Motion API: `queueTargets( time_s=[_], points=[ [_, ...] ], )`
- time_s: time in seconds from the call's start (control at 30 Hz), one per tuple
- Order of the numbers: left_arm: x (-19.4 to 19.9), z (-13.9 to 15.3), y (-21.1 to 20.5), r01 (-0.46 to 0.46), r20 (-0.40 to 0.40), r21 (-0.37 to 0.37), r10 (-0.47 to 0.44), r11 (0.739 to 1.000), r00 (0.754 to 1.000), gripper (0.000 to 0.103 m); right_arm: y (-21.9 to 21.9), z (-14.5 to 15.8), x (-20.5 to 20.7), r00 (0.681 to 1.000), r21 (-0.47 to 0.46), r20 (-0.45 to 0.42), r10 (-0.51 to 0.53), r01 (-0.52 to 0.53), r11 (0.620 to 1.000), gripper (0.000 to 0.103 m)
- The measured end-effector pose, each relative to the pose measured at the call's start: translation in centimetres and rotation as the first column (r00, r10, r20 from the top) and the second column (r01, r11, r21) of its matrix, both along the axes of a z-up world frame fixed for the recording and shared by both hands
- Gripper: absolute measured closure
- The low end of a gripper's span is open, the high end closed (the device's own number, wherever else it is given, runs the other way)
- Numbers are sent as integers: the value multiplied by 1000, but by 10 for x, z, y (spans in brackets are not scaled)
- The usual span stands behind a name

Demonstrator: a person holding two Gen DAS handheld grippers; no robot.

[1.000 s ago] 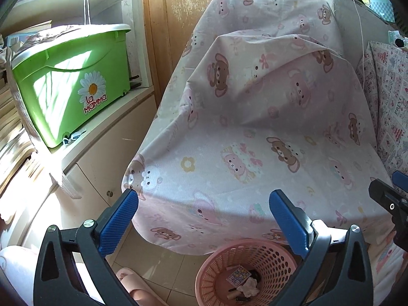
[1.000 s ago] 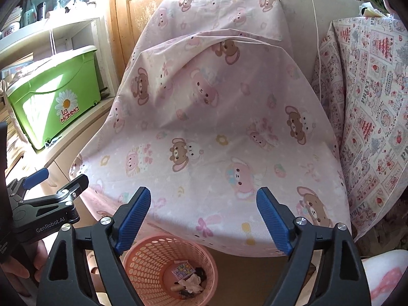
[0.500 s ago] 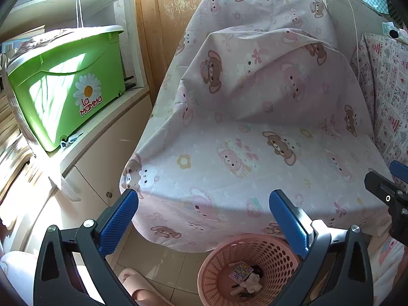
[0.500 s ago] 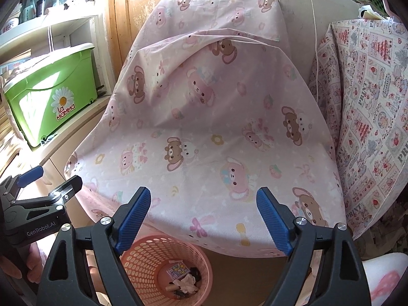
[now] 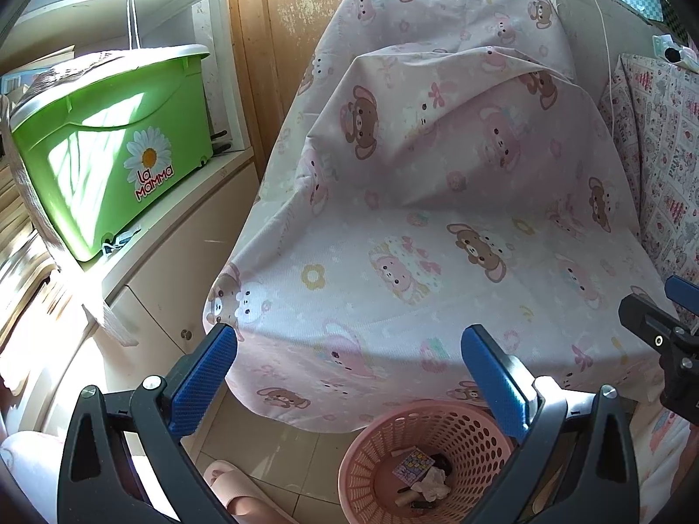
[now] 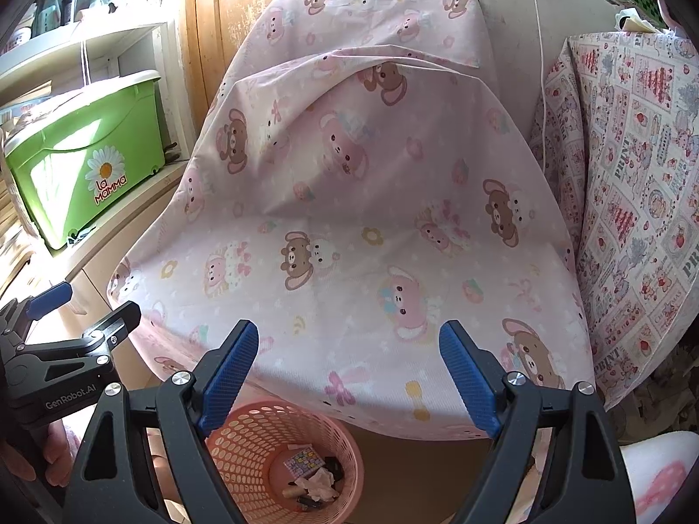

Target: Collect trash

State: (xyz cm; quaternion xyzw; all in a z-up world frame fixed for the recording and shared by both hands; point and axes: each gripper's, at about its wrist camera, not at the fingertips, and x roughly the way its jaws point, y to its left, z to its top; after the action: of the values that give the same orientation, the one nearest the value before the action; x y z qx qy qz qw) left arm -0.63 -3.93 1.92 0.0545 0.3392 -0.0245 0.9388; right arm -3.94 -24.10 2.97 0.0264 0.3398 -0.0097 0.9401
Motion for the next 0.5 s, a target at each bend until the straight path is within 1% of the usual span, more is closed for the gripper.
queueTargets(
  time_s=[0.1,0.5],
  points=[
    [1,0,-1,0,1,9,0,1000,1000,1,0,-1,0,1000,1,-4,1,-1,1000,17],
    [1,-2,-1,7,-5,3,-7,1000,1000,1,-1,-2,3,1000,6,-16,-2,2,1000,17]
  ],
)
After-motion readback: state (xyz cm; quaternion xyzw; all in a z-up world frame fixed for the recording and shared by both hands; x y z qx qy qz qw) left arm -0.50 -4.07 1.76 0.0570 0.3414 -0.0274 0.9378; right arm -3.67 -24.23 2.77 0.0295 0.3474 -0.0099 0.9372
